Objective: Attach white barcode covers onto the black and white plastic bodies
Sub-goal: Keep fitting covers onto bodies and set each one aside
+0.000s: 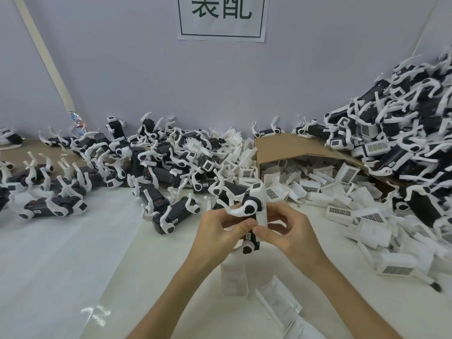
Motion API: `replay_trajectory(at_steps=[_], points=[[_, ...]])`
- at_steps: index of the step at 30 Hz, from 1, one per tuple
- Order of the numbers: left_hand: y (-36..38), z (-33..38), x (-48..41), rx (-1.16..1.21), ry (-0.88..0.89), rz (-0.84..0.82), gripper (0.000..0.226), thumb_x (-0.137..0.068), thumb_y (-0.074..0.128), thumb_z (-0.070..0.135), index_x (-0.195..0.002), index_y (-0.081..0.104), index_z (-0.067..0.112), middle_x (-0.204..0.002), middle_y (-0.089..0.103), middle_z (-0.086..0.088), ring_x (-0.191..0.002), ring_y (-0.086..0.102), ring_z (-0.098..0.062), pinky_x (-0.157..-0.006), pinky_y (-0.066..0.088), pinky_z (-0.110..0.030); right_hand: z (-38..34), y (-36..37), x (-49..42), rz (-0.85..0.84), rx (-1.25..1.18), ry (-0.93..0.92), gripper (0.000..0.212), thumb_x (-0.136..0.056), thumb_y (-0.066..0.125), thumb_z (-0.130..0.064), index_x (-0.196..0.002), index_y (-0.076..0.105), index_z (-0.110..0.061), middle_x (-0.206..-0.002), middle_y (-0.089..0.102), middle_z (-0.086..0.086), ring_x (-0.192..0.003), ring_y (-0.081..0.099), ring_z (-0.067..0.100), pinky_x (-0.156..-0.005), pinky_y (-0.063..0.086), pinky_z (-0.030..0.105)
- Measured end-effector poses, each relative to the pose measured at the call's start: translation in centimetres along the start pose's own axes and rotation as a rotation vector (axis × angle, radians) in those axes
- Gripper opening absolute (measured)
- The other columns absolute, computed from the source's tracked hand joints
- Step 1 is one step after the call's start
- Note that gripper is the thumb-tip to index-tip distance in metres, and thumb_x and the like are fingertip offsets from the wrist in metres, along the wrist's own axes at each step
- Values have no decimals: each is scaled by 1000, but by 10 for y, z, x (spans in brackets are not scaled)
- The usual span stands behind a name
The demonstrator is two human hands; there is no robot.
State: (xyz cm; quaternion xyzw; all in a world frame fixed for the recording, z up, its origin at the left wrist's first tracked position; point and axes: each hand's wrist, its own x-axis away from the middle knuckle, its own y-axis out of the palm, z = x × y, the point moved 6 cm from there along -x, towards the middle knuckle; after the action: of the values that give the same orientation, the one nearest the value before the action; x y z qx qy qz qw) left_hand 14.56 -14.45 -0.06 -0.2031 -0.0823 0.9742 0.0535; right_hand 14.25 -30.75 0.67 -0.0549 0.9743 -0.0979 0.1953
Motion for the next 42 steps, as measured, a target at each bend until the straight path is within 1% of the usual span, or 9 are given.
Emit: replay_trajectory(at_steps=[5,11,17,24,28,31,35,40,42], points=[[12,-3,3,-59,5,-158,23,-94,70,15,-113,72,28,-94,74,18,-85,68,-4,-77,53,-23,4,4,1,-36,-27,20,38,-80,82,-11,-115,69,-20,-106,75,-4,-102,69,13,-87,54,26],[17,-9,3,-109,-19,-208,25,-87,71,22,-112,70,27,-105,73,13,-102,66,-11,-96,51,-43,5,-3,-2,16,-89,6,37,-73,83,-9,-109,73,-14,-102,77,1,-100,72,16,-86,57,28],[16,-16,3,39,-66,-182,25,-92,70,7,-112,69,22,-108,76,9,-111,67,-7,-99,50,-27,4,-2,-4,-90,-103,36,48,-73,77,-23,-119,68,-11,-113,73,3,-109,67,14,-93,55,29],[19,-4,5,93,8,-231,22,-96,67,25,-118,70,21,-112,75,7,-111,68,-11,-92,50,-20,-3,-9,-2,-71,46,-52,45,-67,82,-34,-109,73,-20,-105,71,3,-99,69,17,-86,56,32],[18,-7,6,116,-8,-165,27,-91,71,28,-115,71,16,-103,77,-1,-101,73,-20,-86,57,-31,-7,-10,0,25,124,-95,51,-63,86,-38,-110,77,-21,-101,72,2,-97,69,17,-87,57,39],[15,-9,5,33,19,-110,17,-91,72,28,-108,73,23,-97,77,8,-94,73,-10,-78,56,-22,-10,-11,2,92,221,-131,52,-63,84,-45,-111,77,-26,-100,73,-5,-95,69,9,-85,57,33],[19,-15,4,56,-57,-53,14,-95,68,15,-95,73,28,-87,77,12,-86,72,-5,-74,55,-22,-5,-14,0,137,220,-137,43,-76,84,-26,-116,74,-16,-103,74,-8,-96,70,10,-86,57,31],[2,-20,-1,291,-161,30,19,-95,65,18,-111,69,9,-98,78,-4,-89,74,-22,-73,60,-29,5,-31,-8,189,-279,51,23,-81,70,-33,-99,78,-21,-100,77,2,-96,70,16,-79,55,27],[-14,-22,-2,402,-218,129,29,-89,65,28,-105,71,5,-91,75,-3,-79,70,-18,-66,55,-23,4,-49,-10,306,-261,46,20,-81,71,-33,-99,76,-26,-96,75,-6,-91,67,10,-76,52,19]])
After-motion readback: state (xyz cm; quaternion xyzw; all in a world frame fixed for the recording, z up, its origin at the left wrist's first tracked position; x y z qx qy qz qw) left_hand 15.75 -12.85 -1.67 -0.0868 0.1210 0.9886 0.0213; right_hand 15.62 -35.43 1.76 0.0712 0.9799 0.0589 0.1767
